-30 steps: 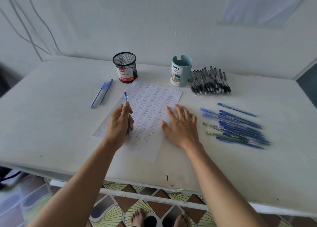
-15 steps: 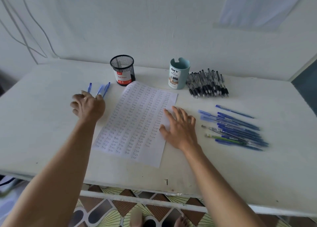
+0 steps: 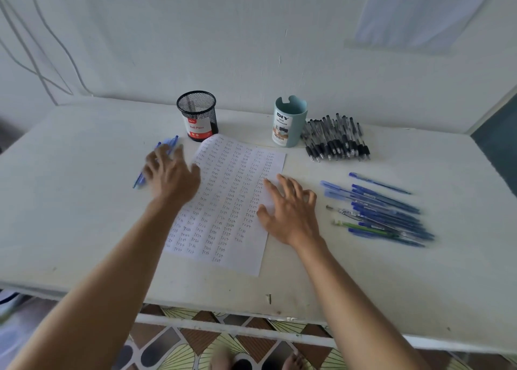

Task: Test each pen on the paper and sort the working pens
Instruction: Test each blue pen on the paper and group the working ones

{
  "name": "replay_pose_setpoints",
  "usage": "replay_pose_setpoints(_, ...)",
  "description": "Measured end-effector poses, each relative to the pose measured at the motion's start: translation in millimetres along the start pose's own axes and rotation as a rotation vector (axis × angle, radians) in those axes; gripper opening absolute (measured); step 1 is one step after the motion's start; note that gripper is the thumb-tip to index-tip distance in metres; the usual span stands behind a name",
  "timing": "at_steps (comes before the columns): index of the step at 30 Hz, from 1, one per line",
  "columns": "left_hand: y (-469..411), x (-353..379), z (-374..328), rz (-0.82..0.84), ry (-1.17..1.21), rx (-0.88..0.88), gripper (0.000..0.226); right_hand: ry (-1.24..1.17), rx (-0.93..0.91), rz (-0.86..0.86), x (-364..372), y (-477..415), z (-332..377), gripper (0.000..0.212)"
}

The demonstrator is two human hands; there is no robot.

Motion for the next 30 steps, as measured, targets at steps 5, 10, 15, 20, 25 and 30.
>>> replay_pose_setpoints(5,50,30,-43,0.203,-0.011,0.236,0.063,-0.001,0.009,0.017,1,-2,0,0.074)
replay_pose_setpoints(10,57,40,-38,0.222,-0.054,0.219,0.066,-0.031,0.011,0.045,1,-3,-3,0.069)
replay_pose_setpoints(15,57,41,-38,0.199,-0.057,0.226,0.066,-0.335,0.049,0.085,-12,-8,-11,0.056)
replay_pose_setpoints(20,57,41,-38,0.177,-0.053,0.225,0.066,-0.309,0.172,-0.452,-61,-9,-58,0.029)
replay_pose_setpoints(25,58,40,-38,0.173,-0.055,0.223,0.065,-0.056,0.585,-0.341,-84,-8,-125,0.038)
replay_pose_setpoints(30,57,39,-38,0.164,-0.051,0.223,0.065,-0.081,0.695,-0.235,-77,-10,-148,0.029)
Point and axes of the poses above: each hand's wrist, its own y-axis away from the middle knuckle, its own x-axis out of the palm, z = x × y, the point moved 4 cm from there along -y, towards the middle knuckle, and after that the axes turned 2 degrees about -y, right-handed, at the moved point
